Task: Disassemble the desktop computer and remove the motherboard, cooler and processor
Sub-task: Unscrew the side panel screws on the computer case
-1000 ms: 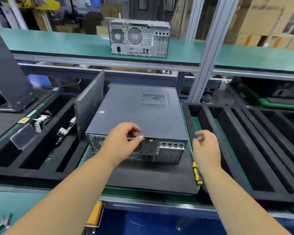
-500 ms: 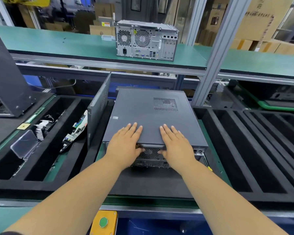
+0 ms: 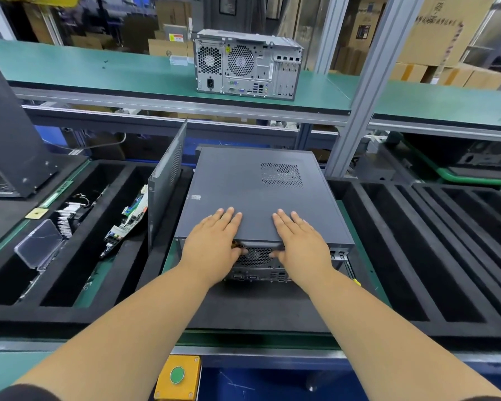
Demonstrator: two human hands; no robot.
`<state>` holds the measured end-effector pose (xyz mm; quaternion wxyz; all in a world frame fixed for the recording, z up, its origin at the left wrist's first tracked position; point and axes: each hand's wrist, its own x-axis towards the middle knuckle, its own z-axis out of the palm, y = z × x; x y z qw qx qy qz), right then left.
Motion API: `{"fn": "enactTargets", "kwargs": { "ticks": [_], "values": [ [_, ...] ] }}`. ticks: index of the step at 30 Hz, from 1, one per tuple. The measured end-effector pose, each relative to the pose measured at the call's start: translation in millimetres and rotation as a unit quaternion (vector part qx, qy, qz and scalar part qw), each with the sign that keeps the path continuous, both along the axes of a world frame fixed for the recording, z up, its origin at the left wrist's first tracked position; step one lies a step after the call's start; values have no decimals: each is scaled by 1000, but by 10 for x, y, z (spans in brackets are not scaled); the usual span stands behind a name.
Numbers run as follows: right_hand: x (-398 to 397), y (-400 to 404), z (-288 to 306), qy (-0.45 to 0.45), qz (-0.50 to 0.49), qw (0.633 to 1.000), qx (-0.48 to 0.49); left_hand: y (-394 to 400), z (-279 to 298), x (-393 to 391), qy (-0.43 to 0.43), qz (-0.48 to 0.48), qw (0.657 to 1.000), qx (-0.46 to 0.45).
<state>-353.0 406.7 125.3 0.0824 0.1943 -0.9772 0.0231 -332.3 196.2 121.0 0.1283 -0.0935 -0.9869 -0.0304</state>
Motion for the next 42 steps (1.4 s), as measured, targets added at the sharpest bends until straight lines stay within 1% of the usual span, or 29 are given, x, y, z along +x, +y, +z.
{"fn": "enactTargets", "kwargs": {
  "ticks": [10, 14, 18, 24, 26, 28, 29, 30, 31, 32, 33, 34, 36, 37, 39, 40, 42],
  "values": [
    [4, 16, -26, 13, 7, 1000, 6, -9, -31, 17, 17, 4, 1000, -6],
    [110, 16, -54, 29, 1, 1000, -11, 35, -84, 100, 22, 19, 999, -20],
    [99, -2, -15, 23, -3, 1000, -16, 31, -45, 78, 10, 22, 1000, 0],
    [131, -31, 41, 9, -10, 1000, -5, 47, 3, 112, 5, 26, 1000, 5],
    [130, -34, 73, -4, -9, 1000, -1, 40, 13, 121, 5, 22, 1000, 4],
    [116, -8, 125, -35, 4, 999, -7, 9, 50, 143, -21, 2, 1000, 15],
    [112, 19, 163, -57, 13, 998, -21, -12, 91, 161, -38, -12, 999, 36],
    [112, 50, 213, -84, 21, 995, -43, -33, 138, 186, -52, -25, 994, 90],
    [118, 86, 265, -109, 25, 991, -69, -50, 192, 223, -56, -26, 983, 172],
    [133, 126, 308, -124, 24, 987, -95, -72, 232, 266, -39, -14, 965, 257],
    [160, 168, 338, -128, 18, 985, -116, -99, 262, 312, -1, 14, 946, 324],
    [195, 211, 357, -124, 6, 983, -134, -128, 280, 356, 44, 58, 928, 366],
    [267, 300, 370, -105, -29, 980, -168, -195, 300, 419, 103, 156, 888, 420],
    [302, 340, 370, -92, -53, 976, -189, -235, 302, 435, 110, 202, 865, 446],
    [357, 404, 377, -66, -115, 963, -234, -314, 295, 447, 95, 282, 822, 485],
    [375, 431, 385, -50, -153, 955, -250, -358, 279, 444, 74, 314, 807, 495],
    [389, 476, 398, -18, -231, 941, -247, -405, 252, 444, 21, 359, 790, 497]
  ]
}}
